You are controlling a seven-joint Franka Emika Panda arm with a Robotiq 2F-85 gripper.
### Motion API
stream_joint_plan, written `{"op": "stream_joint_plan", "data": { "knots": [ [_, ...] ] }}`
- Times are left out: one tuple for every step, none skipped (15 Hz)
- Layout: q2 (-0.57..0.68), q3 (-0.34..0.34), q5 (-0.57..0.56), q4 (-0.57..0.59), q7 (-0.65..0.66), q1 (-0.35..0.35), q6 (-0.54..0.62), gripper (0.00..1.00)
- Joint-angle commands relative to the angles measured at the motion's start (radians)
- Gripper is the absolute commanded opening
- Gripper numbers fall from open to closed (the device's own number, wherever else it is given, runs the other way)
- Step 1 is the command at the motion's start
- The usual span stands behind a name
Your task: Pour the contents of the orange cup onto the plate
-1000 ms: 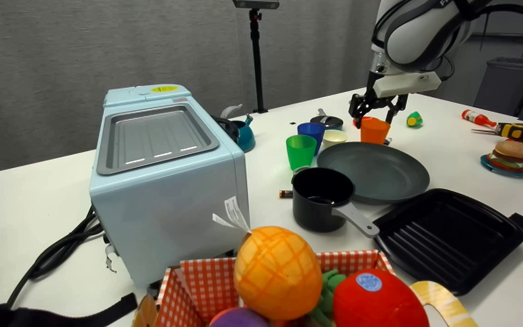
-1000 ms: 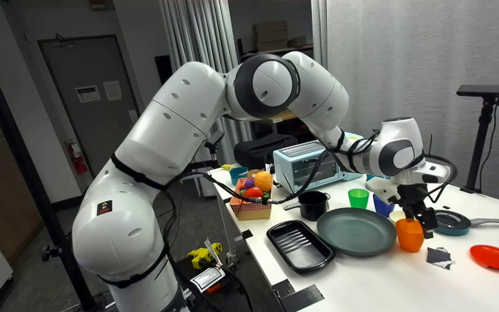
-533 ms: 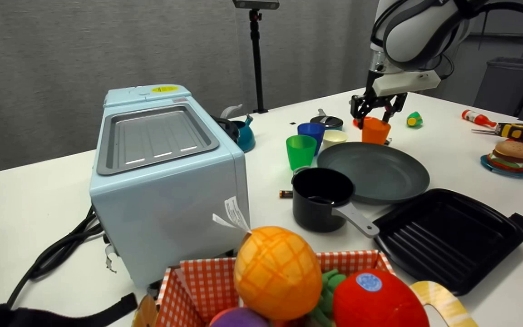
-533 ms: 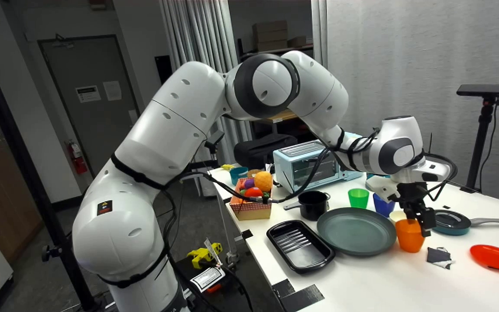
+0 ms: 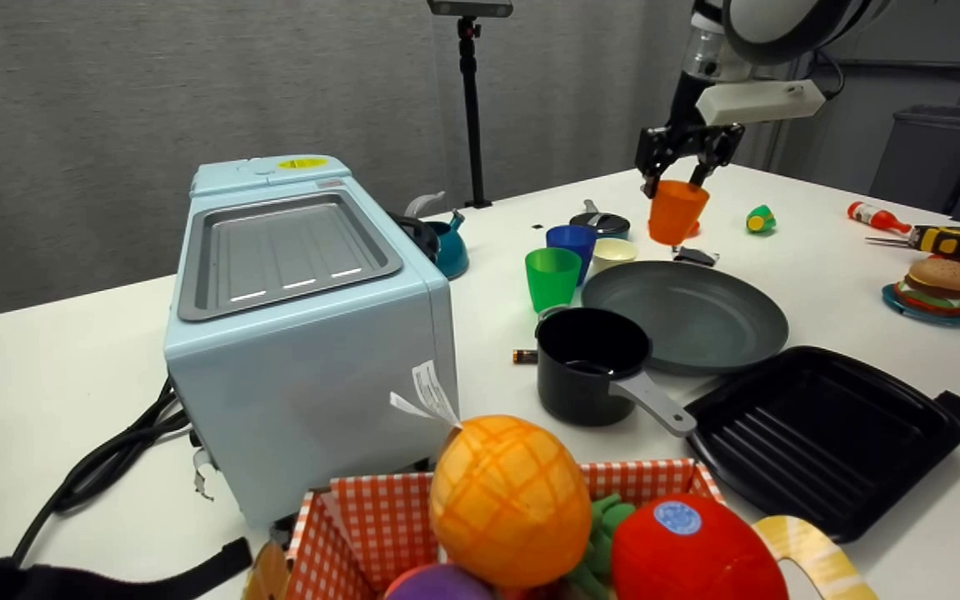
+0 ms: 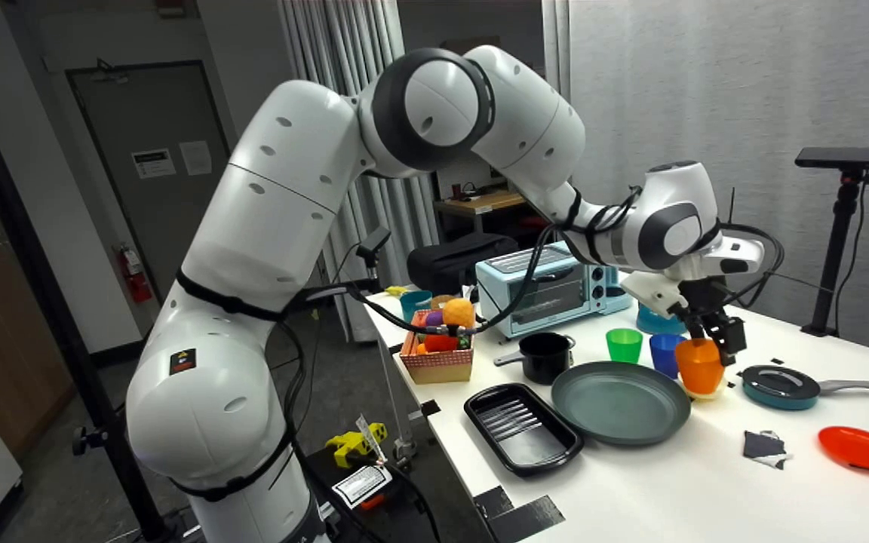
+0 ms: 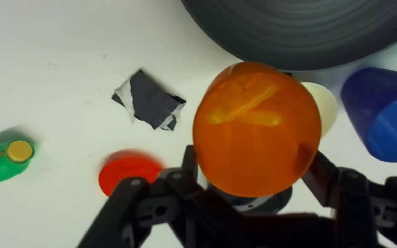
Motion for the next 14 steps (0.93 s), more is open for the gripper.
{"op": "stream_joint_plan", "data": {
  "knots": [
    [-0.224, 0.078, 0.072, -0.238, -0.200, -0.046, 0.099, 0.49],
    [-0.267, 0.101, 0.091, -0.286, -0.259, -0.059, 0.132, 0.49],
    [-0.307, 0.122, 0.111, -0.334, -0.314, -0.070, 0.165, 0.49],
    [-0.348, 0.149, 0.142, -0.384, -0.377, -0.087, 0.198, 0.49],
    [-0.384, 0.181, 0.181, -0.437, -0.447, -0.105, 0.233, 0.49],
    [-0.420, 0.228, 0.223, -0.491, -0.517, -0.138, 0.277, 0.49],
    [-0.447, 0.270, 0.275, -0.545, -0.585, -0.161, 0.340, 0.49],
    [-0.473, 0.333, 0.332, -0.601, -0.653, -0.199, 0.402, 0.49],
    [-0.494, 0.397, 0.399, -0.659, -0.723, -0.232, 0.463, 0.49],
    [-0.497, 0.449, 0.482, -0.689, -0.794, -0.253, 0.511, 0.49],
    [-0.489, 0.505, 0.558, -0.700, -0.852, -0.277, 0.548, 0.49],
    [-0.469, 0.555, 0.613, -0.698, -0.885, -0.294, 0.594, 0.49],
    [-0.440, 0.599, 0.654, -0.686, -0.907, -0.310, 0.645, 0.49],
    [-0.399, 0.641, 0.675, -0.665, -0.916, -0.323, 0.715, 0.49]
  ]
}}
